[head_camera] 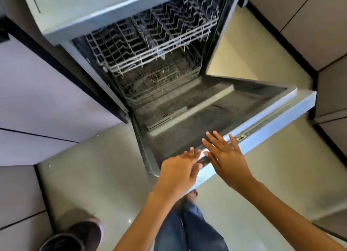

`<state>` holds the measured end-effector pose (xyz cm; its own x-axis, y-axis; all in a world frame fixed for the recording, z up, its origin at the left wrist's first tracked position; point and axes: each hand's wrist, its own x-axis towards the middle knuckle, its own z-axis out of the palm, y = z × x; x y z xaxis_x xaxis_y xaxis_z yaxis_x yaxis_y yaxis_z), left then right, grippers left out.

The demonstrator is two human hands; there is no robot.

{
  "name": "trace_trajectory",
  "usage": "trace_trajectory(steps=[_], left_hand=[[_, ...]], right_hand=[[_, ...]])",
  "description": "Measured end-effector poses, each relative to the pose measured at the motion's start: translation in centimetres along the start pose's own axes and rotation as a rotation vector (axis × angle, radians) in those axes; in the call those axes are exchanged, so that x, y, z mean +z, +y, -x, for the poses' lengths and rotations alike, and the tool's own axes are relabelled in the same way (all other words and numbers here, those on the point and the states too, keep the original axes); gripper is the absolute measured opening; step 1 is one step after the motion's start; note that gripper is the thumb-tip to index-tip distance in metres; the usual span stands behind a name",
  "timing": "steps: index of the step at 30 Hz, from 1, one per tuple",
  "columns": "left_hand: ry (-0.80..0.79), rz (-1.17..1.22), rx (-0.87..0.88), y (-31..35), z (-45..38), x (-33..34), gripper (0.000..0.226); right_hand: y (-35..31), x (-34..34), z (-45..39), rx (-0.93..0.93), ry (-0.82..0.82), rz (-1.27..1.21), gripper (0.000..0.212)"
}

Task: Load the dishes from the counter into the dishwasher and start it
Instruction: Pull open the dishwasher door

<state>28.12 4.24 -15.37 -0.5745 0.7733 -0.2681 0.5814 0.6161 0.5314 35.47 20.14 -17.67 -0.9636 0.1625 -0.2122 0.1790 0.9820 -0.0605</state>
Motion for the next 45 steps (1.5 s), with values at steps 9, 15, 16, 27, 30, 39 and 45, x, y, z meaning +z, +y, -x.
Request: trace_trajectory(steps=[9, 15, 16, 27, 30, 39, 45], left_hand=[[-0.377, 0.101, -0.043, 1.0, 2.5, 14.7, 0.054], [-0.487, 0.080, -0.131, 0.3, 2.4, 24.5, 0.056], [-0.504, 0.071, -0.136, 0.0, 2.2, 26.1, 0.057], [-0.588, 0.035, -0.268, -2.9, -0.2, 36.5, 0.069], [-0.617, -0.002, -0.238, -3.8, -0.3, 37.5, 0.065], [-0.468, -0.076, -0.179, -3.9, -2.4, 32.9, 0.042], [-0.084, -0.093, -0.193, -3.4, -6.7, 22.0, 0.047]], right_hand=[[2.2, 13.1, 8.2, 0.077, -0.395, 0.004, 0.061], [3.6, 21.5, 10.0, 0.020, -0.390, 0.019, 0.050], [3.8, 22.8, 10.0, 0.010, -0.418, 0.015, 0.055], [5.0, 33.5, 10.1, -0.017, -0.704, 0.110, 0.062], [5.0, 34.4, 9.7, -0.017, -0.742, 0.123, 0.064], [4.8, 30.7, 8.1, 0.087, -0.701, -0.084, 0.051], [4.9, 20.7, 2.4, 0.217, -0.483, -0.236, 0.027]])
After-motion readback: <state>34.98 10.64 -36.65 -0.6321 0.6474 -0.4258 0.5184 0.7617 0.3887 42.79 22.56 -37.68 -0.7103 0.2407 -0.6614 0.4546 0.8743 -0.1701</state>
